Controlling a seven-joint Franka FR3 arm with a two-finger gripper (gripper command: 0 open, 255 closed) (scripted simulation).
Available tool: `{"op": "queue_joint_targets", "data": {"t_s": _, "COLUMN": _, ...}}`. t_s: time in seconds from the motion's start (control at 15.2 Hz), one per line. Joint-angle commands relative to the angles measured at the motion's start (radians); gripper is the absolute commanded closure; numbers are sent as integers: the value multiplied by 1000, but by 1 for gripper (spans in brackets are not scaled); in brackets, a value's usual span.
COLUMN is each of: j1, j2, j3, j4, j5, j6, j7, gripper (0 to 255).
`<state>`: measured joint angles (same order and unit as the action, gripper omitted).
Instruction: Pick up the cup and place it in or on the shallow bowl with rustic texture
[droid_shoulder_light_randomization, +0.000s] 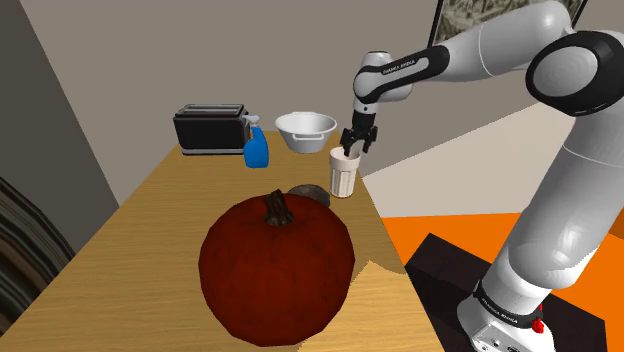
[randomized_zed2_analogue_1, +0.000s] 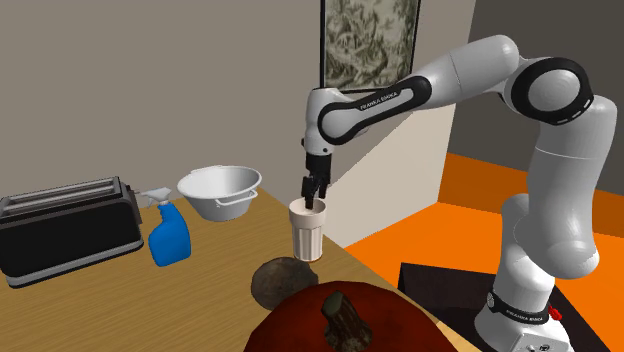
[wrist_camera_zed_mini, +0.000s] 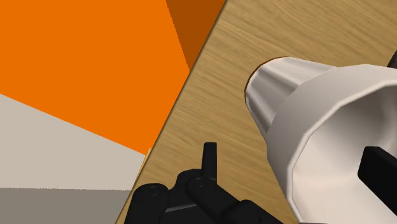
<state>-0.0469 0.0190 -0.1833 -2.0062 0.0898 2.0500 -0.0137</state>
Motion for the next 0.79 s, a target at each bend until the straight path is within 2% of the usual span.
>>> {"op": "queue_joint_targets", "data": {"t_s": 0.0, "j1": 1, "j2": 9, "j3": 1, "j4": -16, "j5": 3, "j6": 25, "j7": 0, "gripper": 0}}
{"op": "queue_joint_targets", "data": {"t_s": 0.59, "j1": 2, "j2": 16, "j3": 2, "j4": -28, "j5": 5, "j6": 45, "j7": -2, "gripper": 0}}
{"op": "queue_joint_targets", "data": {"t_s": 0.66, "j1": 2, "j2": 16, "j3": 2, "j4": -28, "j5": 5, "j6": 45, "j7": -2, "gripper": 255}}
{"op": "queue_joint_targets", "data": {"t_s": 0.73, "j1": 2, "j2": 16, "j3": 2, "j4": -28, "j5": 5, "j6": 45, "j7": -2, "gripper": 255}}
